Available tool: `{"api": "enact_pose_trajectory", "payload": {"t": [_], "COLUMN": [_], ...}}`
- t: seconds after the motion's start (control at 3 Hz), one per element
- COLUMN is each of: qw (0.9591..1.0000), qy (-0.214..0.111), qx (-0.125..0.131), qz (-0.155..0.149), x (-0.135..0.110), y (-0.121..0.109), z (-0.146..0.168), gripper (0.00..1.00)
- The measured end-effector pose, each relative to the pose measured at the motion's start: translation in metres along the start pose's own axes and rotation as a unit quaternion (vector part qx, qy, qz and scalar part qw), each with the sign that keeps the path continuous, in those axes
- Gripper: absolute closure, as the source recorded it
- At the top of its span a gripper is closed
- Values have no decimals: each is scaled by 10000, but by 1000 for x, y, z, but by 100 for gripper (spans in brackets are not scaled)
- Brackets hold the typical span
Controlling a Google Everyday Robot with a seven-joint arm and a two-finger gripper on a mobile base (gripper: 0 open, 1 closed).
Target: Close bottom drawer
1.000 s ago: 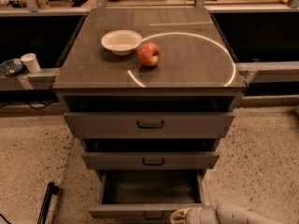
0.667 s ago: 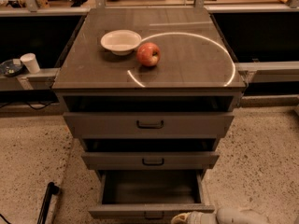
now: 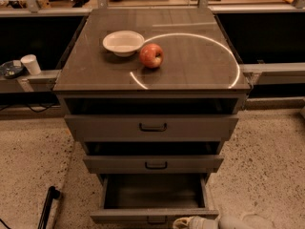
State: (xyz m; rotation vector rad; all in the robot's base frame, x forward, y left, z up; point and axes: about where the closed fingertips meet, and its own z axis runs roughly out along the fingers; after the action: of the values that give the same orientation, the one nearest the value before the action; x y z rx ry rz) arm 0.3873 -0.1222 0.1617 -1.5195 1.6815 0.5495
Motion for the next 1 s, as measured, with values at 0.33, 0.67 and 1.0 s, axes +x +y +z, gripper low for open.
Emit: {"api": "enact_pose_trajectory", "payload": {"t": [0.33, 0.67, 1.0], "qw": [9993, 9982, 9981], "qy": [-51, 11, 19], "qx": [352, 600, 611], "qz": [-116, -34, -29], "x": [1, 5, 5], "y": [-13, -19, -19], "z": [20, 32, 32], "gripper": [74, 50, 20]}}
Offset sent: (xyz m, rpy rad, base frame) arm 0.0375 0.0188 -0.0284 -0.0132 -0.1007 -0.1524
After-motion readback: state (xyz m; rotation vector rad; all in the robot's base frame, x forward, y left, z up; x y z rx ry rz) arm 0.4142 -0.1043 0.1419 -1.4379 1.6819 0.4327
